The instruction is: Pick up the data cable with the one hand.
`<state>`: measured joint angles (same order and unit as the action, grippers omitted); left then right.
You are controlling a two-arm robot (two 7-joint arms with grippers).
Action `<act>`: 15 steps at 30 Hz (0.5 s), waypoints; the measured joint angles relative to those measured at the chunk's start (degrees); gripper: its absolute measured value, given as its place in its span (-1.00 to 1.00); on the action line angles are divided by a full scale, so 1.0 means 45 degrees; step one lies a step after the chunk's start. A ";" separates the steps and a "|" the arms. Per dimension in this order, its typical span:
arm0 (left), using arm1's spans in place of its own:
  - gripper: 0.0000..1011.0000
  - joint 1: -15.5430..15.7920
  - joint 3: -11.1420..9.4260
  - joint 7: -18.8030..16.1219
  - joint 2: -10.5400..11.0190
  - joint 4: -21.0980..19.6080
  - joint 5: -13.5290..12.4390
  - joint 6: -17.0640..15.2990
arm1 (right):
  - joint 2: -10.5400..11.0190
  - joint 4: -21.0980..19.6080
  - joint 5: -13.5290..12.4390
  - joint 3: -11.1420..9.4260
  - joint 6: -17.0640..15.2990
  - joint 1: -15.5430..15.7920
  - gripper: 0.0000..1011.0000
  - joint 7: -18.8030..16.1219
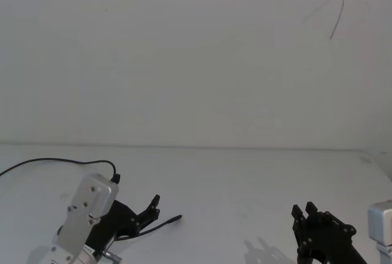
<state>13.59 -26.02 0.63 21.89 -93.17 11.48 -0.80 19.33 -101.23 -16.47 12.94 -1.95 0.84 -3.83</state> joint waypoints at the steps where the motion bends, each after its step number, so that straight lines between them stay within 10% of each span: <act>1: 0.98 0.0000 0.0000 0.0000 0.0000 0.0000 0.0000 0.0000 | 0.0000 0.0000 0.0000 0.0000 0.0000 0.0000 -0.50 0.0000; 15: 0.98 0.0000 0.0001 0.0000 0.0000 0.0000 -0.0001 0.0000 | 0.0000 0.0000 0.0001 0.0000 0.0000 -0.0001 -0.50 0.0000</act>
<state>13.59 -26.02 0.63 21.89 -93.18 11.48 -0.80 19.33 -101.23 -16.46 12.94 -1.95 0.84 -3.83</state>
